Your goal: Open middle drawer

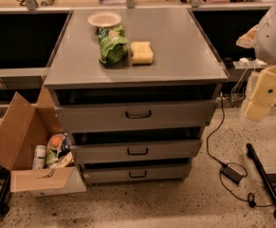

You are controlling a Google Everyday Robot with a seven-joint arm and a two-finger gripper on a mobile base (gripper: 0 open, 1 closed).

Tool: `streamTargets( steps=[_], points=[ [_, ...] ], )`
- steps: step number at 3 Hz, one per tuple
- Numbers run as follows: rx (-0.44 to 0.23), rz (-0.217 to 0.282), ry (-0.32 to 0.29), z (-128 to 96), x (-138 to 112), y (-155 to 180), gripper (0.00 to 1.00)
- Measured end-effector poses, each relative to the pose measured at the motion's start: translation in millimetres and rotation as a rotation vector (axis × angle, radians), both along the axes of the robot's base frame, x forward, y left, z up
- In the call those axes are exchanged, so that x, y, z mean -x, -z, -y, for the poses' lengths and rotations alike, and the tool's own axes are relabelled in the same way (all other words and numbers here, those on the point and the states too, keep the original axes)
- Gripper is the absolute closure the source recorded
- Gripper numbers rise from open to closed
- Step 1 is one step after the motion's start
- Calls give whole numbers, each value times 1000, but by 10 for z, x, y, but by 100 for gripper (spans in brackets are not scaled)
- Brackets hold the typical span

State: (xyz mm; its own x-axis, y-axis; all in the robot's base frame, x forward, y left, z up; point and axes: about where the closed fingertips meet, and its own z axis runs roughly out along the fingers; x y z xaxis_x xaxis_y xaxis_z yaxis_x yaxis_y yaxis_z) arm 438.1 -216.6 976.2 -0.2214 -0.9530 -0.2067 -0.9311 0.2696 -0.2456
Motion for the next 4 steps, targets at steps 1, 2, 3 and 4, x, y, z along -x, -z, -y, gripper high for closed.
streamTargets(
  steps=[1, 2, 3, 4],
  points=[
    [1, 4, -5, -12, -5, -2, 0],
    [10, -33, -39, -89, -38, 337, 0],
    [12, -131, -126, -319, -62, 1237, 0],
    [-3, -240, -183, -511, 40, 2124, 0]
  ],
)
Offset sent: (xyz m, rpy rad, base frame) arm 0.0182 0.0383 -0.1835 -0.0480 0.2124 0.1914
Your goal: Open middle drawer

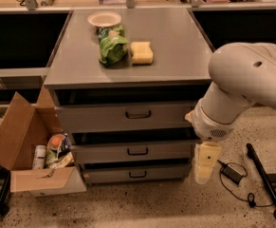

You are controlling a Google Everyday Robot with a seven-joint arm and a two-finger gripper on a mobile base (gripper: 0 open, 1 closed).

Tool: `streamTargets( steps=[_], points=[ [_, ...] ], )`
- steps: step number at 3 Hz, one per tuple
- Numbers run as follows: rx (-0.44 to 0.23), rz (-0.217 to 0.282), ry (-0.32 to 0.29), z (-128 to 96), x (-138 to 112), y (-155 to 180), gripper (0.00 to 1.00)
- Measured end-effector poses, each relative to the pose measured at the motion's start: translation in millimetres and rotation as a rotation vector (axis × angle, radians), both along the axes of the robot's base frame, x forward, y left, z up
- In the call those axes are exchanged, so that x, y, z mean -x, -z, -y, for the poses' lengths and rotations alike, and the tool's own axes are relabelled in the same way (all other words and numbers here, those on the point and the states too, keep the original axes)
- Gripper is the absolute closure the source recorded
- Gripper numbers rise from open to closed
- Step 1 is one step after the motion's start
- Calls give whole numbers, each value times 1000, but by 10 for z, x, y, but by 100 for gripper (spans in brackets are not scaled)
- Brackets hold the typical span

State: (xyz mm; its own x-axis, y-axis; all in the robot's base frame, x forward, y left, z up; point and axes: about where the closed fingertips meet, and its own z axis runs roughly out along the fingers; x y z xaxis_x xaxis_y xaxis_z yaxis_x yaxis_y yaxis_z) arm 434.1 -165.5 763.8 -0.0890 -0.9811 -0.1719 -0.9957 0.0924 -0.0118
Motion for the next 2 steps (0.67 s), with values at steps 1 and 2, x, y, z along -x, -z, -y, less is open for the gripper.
streamTargets(
  steps=[1, 2],
  points=[
    [0, 0, 0, 0, 0, 0, 0],
    [26, 13, -28, -21, -120, 295, 0]
  ],
)
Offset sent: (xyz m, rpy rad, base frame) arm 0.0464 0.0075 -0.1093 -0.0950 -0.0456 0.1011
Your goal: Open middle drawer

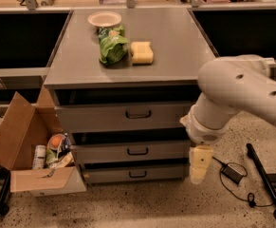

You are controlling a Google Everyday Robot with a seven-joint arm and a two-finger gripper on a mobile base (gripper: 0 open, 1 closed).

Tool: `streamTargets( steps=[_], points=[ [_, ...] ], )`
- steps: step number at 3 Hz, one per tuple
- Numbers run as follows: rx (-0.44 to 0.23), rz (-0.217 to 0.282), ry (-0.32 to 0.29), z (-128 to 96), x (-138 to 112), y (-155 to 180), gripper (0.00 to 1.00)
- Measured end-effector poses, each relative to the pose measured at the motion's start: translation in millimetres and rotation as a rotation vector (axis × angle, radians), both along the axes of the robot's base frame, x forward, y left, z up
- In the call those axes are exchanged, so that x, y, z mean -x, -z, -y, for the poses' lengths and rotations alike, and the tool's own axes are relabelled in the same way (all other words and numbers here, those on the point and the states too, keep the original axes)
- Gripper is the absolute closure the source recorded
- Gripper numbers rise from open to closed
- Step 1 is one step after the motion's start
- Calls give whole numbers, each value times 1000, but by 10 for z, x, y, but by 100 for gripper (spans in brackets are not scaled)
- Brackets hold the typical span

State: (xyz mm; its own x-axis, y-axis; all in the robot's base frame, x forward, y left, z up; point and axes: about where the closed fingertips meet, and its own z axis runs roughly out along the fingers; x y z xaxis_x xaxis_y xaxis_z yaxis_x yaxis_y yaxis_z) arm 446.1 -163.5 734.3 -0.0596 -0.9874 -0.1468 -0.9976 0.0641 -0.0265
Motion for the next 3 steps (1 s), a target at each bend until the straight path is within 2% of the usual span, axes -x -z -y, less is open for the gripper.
streamTargets(
  steps=[1, 3],
  points=[
    [40, 2, -34, -30, -236, 648, 0],
    [-4, 42, -58, -231, -589, 1696, 0]
  ],
)
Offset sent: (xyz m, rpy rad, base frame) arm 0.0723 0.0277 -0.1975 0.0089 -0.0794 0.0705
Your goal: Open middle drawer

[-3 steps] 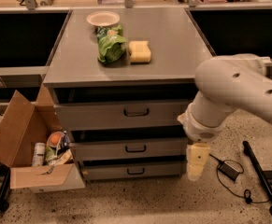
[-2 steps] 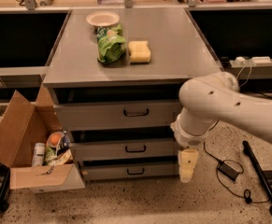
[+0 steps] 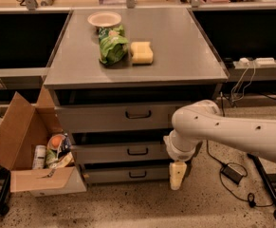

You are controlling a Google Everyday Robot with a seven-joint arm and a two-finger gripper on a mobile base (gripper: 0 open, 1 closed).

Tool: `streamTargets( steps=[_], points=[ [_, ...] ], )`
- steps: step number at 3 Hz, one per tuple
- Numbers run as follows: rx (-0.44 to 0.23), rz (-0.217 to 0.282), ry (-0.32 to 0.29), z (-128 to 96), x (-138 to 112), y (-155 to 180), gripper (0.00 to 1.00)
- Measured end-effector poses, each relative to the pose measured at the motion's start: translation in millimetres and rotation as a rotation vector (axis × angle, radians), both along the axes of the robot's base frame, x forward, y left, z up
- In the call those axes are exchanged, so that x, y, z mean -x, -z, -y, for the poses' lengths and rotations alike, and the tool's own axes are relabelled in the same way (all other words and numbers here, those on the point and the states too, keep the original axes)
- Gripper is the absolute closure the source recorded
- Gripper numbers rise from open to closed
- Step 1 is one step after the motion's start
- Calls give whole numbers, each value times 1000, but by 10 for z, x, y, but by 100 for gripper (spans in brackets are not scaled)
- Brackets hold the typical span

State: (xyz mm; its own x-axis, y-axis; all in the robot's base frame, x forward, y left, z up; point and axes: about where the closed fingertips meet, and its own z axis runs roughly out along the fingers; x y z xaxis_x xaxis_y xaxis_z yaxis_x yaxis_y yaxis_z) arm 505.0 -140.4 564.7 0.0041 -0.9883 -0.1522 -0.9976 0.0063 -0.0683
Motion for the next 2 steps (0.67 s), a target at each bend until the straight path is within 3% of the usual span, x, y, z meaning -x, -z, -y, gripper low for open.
streamTargets(
  steps=[1, 2],
  points=[
    [-50, -23, 17, -115, -161, 459, 0],
    [-53, -16, 8, -109, -177, 521, 0]
  ],
)
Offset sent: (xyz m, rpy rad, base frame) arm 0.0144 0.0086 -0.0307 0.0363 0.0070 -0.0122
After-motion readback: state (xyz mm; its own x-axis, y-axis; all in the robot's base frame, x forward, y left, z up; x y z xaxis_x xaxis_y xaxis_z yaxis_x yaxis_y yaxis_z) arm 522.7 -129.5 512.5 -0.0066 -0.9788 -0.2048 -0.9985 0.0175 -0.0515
